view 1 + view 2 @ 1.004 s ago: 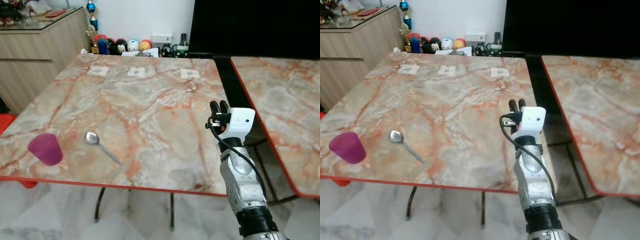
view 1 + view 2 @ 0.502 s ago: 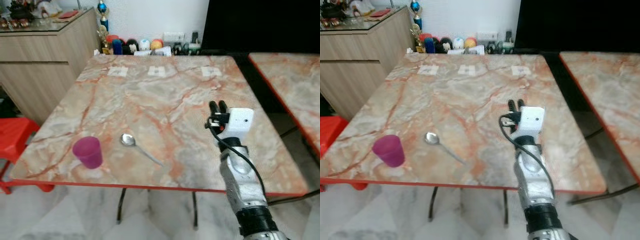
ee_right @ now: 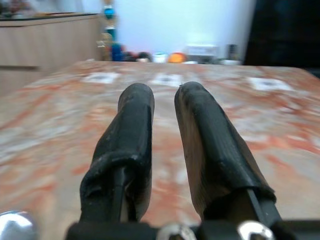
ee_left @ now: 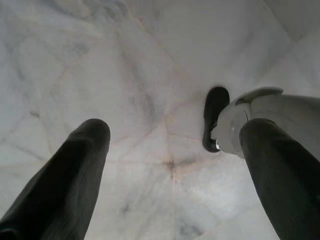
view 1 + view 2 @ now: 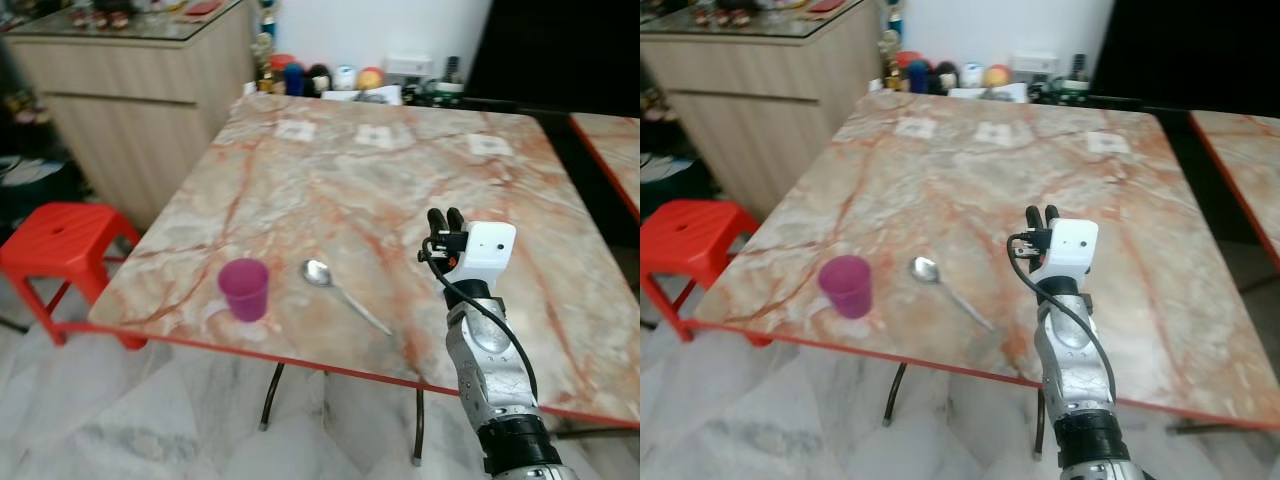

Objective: Setting the table

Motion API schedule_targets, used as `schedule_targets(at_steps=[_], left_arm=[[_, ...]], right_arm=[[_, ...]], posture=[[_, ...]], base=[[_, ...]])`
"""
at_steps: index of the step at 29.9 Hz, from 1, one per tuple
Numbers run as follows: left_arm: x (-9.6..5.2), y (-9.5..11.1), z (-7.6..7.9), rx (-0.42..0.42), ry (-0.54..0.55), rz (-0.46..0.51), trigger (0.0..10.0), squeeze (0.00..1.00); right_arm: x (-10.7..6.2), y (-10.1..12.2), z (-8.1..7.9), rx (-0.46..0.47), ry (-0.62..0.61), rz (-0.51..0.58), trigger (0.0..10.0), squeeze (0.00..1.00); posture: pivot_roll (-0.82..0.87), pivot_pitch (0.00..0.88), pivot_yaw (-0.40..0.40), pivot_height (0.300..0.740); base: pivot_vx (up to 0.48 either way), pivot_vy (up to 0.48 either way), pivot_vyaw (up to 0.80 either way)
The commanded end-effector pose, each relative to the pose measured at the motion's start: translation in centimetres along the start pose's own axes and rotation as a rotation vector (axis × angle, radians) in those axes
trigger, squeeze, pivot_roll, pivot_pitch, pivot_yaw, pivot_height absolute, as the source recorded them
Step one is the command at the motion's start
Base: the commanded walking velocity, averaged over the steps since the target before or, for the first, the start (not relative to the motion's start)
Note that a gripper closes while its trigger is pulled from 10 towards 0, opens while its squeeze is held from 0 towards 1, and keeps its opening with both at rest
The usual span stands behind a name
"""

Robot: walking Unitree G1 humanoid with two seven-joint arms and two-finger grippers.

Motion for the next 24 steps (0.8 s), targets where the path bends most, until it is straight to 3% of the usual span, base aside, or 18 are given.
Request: schedule_targets(at_steps=[1,9,22,23,24], left_arm=[[-0.3,-1.5,0.0,0.002,0.005,-0.038,10.0,0.00],[-0.5,-2.1,0.3,0.005,0.002,-0.046,10.0,0.00],[-0.1,-1.2,0.6,0.005,-0.001,-0.037,10.0,0.00],[-0.2,-1.2,0.6,0.005,-0.001,-0.037,10.0,0.00],[-0.2,-1.3,0.6,0.004,-0.001,-0.037,10.0,0.00]], right_arm=[[0.0,0.0,0.3,-0.010,-0.003,-0.001,10.0,0.00],[-0.1,-0.5,0.2,-0.011,0.004,-0.018,10.0,0.00],[-0.5,-3.6,-0.5,-0.060,0.099,-0.159,10.0,0.00],[-0.5,-3.7,-0.4,-0.066,0.102,-0.168,10.0,0.96],[-0.5,-4.0,-0.2,-0.071,0.106,-0.184,10.0,1.00]], posture=[[0.04,0.078,0.001,0.740],[0.04,0.079,0.001,0.740],[0.04,0.082,0.000,0.740],[0.04,0.082,0.000,0.740],[0.04,0.082,0.000,0.740]], base=[[0.000,0.000,0.80],[0.000,0.000,0.77],[0.000,0.000,0.00],[0.000,0.000,0.00],[0.000,0.000,0.00]])
Point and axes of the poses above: a point about 5 cm out from each wrist's last joint towards the gripper, its own x axis pointing out of the wrist towards the gripper, its own y axis along the axis of the wrist's last joint, z = x × y, the point moved 5 cm from there along x, pointing out of the wrist towards the gripper, and after that the axes turned 8 degrees about -x, right-handed, at the moved point
